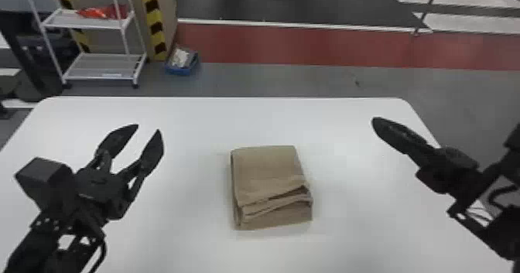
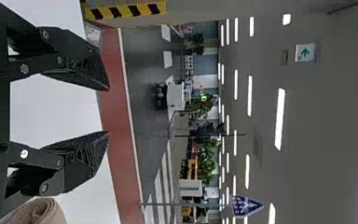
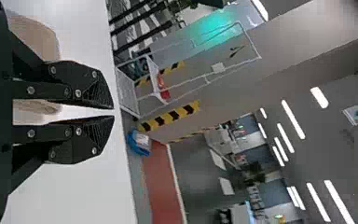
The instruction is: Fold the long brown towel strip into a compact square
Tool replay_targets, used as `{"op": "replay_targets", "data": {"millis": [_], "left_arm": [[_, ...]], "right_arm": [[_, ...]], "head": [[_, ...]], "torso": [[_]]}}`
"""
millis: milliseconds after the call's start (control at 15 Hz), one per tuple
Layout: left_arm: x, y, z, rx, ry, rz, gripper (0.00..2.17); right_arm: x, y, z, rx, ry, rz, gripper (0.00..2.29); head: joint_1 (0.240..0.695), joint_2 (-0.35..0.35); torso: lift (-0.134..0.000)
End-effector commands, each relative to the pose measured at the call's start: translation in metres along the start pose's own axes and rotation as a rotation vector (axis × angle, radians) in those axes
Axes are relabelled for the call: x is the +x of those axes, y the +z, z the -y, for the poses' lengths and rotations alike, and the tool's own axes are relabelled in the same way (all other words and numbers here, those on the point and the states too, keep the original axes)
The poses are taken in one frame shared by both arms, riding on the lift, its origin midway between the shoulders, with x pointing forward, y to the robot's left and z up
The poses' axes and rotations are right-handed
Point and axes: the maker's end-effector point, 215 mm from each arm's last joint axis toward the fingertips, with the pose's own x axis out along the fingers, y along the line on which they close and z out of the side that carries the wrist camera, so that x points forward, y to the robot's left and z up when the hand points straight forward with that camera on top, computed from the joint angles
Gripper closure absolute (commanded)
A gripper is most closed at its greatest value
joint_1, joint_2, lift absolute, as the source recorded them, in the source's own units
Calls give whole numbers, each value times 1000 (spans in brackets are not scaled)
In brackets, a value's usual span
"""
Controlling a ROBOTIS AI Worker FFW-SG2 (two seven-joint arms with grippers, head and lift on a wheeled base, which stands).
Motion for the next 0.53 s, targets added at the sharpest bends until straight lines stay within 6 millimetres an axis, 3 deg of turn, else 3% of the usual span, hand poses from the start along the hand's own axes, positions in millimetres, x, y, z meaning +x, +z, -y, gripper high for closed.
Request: {"op": "replay_targets", "data": {"millis": [0,333,467], "left_arm": [[4,16,-8,19,32,52,73],[21,42,-7,49,160,145,70],[32,36,3,41,151,105,70]], "right_arm": [[20,7,13,-94,-60,21,2],[50,-35,8,-82,-165,-27,33],[58,-43,-1,-113,-162,-2,49]], "head": [[695,-77],[690,-57],[690,-50]], "torso": [[-124],[-124],[-124]]}}
